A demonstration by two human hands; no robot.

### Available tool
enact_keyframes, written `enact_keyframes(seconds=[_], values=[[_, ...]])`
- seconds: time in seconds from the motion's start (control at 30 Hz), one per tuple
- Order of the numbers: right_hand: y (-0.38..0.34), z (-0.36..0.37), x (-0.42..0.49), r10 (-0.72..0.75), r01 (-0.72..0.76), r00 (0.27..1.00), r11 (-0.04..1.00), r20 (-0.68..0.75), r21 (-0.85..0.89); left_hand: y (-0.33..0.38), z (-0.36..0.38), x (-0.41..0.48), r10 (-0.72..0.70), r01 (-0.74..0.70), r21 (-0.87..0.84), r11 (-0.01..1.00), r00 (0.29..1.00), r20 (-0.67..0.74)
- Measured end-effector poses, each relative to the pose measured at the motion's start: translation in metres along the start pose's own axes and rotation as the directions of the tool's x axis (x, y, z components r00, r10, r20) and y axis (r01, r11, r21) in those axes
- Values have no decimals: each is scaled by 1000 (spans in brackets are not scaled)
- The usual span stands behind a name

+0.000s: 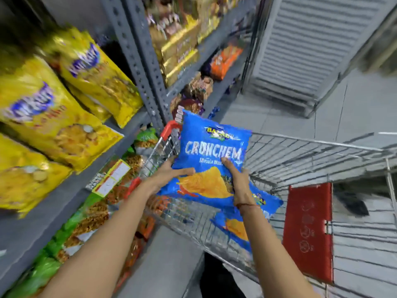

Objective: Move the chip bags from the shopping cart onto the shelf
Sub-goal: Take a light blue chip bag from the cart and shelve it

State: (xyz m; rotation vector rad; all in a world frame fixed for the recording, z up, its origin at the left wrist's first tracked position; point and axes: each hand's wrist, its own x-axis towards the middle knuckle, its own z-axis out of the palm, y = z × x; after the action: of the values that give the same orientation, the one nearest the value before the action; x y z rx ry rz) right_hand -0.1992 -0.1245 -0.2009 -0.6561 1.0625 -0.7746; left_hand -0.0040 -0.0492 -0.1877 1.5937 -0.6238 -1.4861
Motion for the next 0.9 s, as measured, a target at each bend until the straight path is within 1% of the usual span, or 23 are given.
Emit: enact_keyframes(seconds=[0.03, 0.1, 0.2, 0.3, 0.4, 0.47, 0.6, 0.73, 0.9], values=[[-10, 8, -6, -51, 51, 999, 999, -2, 7, 15, -1, -10, 46, -47, -35, 998, 999, -20], [-29, 25, -21, -142, 142, 989, 990, 41, 21, 44, -4, -31, 143, -148, -91, 985, 988, -62], [-60, 54, -44, -251, 252, 963, 968, 100, -1, 89, -7, -68, 244, -255, -95, 962, 963, -116], [-95, 89, -70, -353, 356, 919, 935, 178, 16, 130, -13, -110, 361, -382, -93, 920, 914, -184], [-132, 128, -99, -467, 476, 840, 878, 276, 35, 163, -25, -151, 492, -521, -35, 853, 825, -277], [-156, 155, -122, -517, 527, 773, 846, 368, 82, 185, -34, -188, 564, -604, 1, 797, 744, -358], [-198, 214, -166, -578, 594, 635, 789, 513, 154, 225, -51, -258, 689, -739, 84, 669, 574, -442], [-228, 273, -204, -617, 636, 476, 734, 627, 239, 253, -73, -317, 748, -802, 170, 572, 425, -510], [-249, 343, -242, -600, 617, 328, 721, 729, 317, 277, -104, -372, 773, -833, 295, 468, 225, -593]])
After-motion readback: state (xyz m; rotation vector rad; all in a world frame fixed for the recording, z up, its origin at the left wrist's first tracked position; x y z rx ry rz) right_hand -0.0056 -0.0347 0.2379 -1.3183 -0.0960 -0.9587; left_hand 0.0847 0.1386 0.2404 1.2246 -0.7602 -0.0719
